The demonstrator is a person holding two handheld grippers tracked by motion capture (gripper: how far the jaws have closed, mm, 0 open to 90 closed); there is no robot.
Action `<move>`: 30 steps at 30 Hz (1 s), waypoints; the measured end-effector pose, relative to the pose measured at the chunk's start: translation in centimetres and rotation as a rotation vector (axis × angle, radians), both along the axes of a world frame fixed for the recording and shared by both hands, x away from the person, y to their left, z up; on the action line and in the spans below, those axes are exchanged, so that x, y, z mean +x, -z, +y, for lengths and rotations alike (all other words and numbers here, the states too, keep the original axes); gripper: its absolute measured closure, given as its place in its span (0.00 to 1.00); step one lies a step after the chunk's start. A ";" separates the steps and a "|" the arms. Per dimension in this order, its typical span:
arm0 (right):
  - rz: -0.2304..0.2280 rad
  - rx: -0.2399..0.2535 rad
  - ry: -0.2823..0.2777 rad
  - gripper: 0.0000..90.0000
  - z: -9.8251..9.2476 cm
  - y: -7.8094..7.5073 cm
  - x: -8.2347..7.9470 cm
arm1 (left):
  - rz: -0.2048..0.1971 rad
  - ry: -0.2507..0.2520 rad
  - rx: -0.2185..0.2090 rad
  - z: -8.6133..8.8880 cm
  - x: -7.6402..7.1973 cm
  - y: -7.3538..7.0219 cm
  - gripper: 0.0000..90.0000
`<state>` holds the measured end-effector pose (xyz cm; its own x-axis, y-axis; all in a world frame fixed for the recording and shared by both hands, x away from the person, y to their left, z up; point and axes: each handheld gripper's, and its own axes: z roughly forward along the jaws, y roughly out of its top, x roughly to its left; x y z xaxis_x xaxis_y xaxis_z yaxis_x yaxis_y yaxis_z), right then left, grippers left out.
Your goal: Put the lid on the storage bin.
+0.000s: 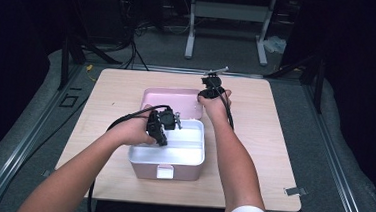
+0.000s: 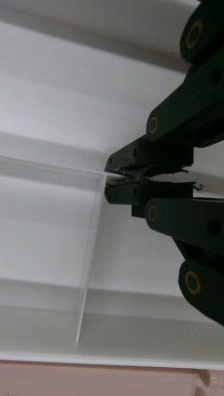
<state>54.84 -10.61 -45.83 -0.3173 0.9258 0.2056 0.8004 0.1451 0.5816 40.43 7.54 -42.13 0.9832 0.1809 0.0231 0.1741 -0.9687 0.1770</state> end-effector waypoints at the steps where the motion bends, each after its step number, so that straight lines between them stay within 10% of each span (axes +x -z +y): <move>1: -0.014 0.001 0.012 0.88 0.0 -0.1 -0.1 | 0.001 0.001 0.003 0.0 0.0 0.0 0.93; 18: -0.201 0.135 -0.080 0.95 -2.3 -6.8 -4.5 | -0.009 0.000 0.010 -0.1 -0.1 0.0 0.93; 30: -0.536 0.023 -0.190 0.97 -2.8 -8.5 -15.7 | -0.019 0.003 0.007 0.0 -0.2 0.0 0.93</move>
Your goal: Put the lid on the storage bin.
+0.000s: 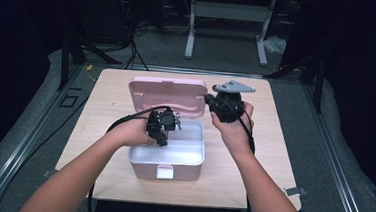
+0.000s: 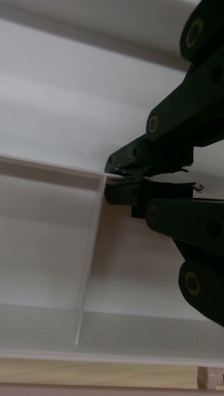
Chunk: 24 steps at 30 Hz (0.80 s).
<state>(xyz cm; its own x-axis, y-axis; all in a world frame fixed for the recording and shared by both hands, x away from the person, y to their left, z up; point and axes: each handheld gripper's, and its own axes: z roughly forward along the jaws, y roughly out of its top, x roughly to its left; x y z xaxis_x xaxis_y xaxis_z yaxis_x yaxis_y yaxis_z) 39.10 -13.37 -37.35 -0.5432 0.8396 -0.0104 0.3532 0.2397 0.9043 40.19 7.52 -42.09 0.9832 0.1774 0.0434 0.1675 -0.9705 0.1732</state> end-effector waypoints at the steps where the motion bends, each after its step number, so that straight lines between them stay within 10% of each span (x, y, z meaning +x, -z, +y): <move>1: -0.018 -0.007 0.002 0.97 0.0 0.2 -0.6 | -0.006 0.000 0.002 0.0 -0.1 0.0 0.93; 4: -0.049 -0.015 0.003 0.95 0.1 0.5 -1.6 | -0.019 0.008 0.007 -0.1 -0.2 0.0 0.92; 7: -0.032 0.034 -0.025 0.72 0.1 0.7 -0.7 | -0.018 0.005 0.010 -0.1 -0.2 0.0 0.92; 11: -0.021 0.065 -0.032 0.88 0.0 0.7 0.6 | -0.021 0.005 -0.004 0.0 -0.3 0.1 0.92; 24: -0.051 -0.022 0.012 0.92 0.8 0.4 0.5 | -0.123 -0.004 -0.057 2.0 -1.0 -0.7 0.72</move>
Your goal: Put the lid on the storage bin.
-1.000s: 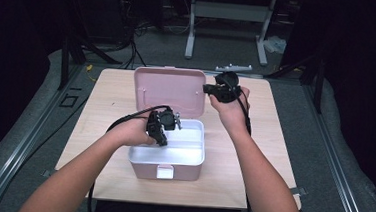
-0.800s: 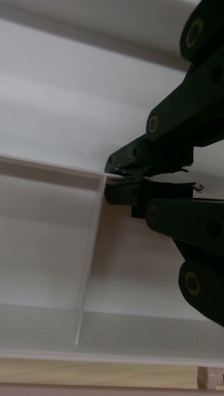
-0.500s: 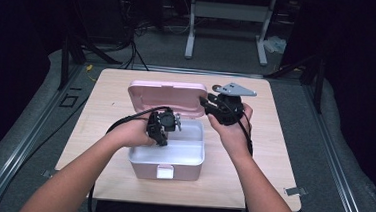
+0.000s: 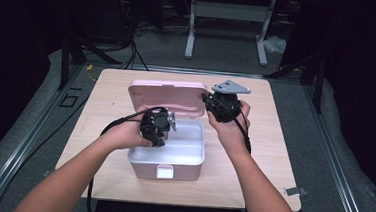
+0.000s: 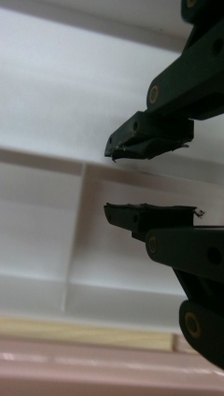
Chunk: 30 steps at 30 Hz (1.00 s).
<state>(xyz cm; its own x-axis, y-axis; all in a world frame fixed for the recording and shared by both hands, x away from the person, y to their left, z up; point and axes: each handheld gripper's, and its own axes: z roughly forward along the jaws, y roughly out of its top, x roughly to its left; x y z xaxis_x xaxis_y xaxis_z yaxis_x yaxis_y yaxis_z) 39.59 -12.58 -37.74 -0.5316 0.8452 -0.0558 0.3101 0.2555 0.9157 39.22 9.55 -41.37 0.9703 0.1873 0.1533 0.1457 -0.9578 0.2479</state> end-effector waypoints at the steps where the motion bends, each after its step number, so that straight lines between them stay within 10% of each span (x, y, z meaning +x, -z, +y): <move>1: 0.001 -0.001 -0.003 0.91 -0.1 0.0 0.0 | -0.016 -0.012 -0.022 0.5 0.0 -0.3 0.71; 16: 0.004 0.013 -0.016 0.90 -0.2 0.1 -0.6 | -0.036 -0.169 -0.273 8.5 -2.2 -1.3 0.49; 30: 0.010 0.024 -0.031 0.88 -0.5 0.3 -1.0 | -0.012 -0.372 -0.470 13.5 -1.7 -0.3 0.49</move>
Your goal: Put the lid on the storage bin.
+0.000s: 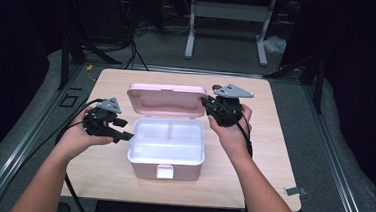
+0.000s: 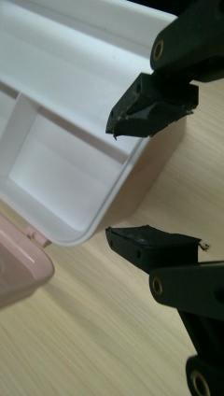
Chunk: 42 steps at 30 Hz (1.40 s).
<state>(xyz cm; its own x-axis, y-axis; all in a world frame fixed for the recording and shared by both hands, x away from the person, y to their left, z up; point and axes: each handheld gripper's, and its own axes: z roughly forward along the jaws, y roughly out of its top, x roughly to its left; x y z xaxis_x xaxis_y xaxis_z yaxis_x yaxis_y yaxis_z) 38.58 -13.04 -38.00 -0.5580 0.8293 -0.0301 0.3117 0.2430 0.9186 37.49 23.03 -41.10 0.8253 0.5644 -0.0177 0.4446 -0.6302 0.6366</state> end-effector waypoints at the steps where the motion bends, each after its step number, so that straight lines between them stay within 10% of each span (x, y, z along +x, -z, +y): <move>1: 0.000 -0.003 -0.001 0.88 0.0 0.0 0.0 | 0.000 -0.010 -0.010 0.3 0.1 -0.1 0.51; 15: 0.000 0.011 -0.013 0.87 -0.2 0.3 -0.7 | 0.037 -0.107 -0.096 2.4 2.2 -3.1 0.97; 31: 0.003 0.022 -0.030 0.86 -0.5 0.7 -1.8 | -0.003 -0.125 -0.242 1.7 4.1 -8.7 1.00; 42: 0.003 0.023 -0.045 0.85 -0.7 1.1 -2.5 | -0.004 -0.078 -0.219 0.2 3.9 -8.8 1.00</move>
<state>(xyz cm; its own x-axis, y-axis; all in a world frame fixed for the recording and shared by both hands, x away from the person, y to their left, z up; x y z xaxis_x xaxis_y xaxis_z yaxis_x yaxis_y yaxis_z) 36.12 -13.74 -39.10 -0.5950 0.8037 -0.0095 0.3040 0.2359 0.9230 41.34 23.19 -32.26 0.7798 0.6093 -0.1437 0.4838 -0.4408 0.7561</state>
